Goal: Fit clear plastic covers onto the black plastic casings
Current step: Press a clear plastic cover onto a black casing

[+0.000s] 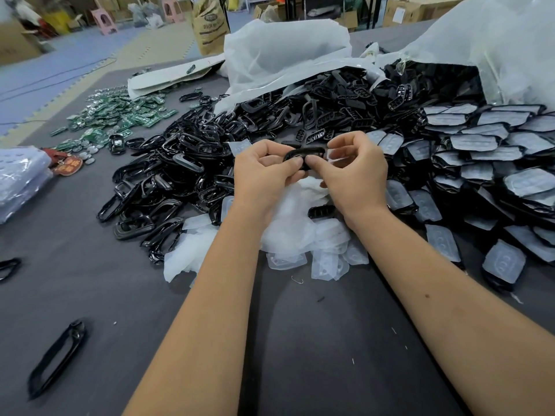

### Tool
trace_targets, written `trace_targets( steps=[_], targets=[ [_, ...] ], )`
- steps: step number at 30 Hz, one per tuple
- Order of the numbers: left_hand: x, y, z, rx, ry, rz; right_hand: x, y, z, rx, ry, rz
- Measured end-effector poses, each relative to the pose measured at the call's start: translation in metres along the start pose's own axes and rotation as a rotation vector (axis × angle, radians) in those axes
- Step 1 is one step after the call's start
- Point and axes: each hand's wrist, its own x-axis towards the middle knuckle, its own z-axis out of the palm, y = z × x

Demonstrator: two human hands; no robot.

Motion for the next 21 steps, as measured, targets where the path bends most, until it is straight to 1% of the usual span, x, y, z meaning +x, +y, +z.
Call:
trace_targets(
  steps=[3,5,11,18,21],
  targets=[
    [0.0,0.0037,-0.0071,-0.072,-0.05,-0.024,0.0014,-0.0029,-0.0016,0.25,-0.177,0.082],
    [0.0,0.0051,-0.0092,-0.098,-0.069,-0.036,0.0018,-0.0038,-0.0028,0.343,-0.235,0.106],
    [-0.0013,0.0057,-0.0075,-0.103,-0.1,-0.045,0.0035,-0.0042,-0.0043,0.346,-0.233,0.107],
    [-0.0004,0.006,-0.0095,-0.109,-0.09,-0.057,0.004,-0.0044,-0.004,0.329,-0.274,0.09],
    [0.0002,0.0054,-0.0085,-0.12,-0.08,-0.074,0.0042,-0.0039,-0.004,0.331,-0.262,0.085]
  ],
)
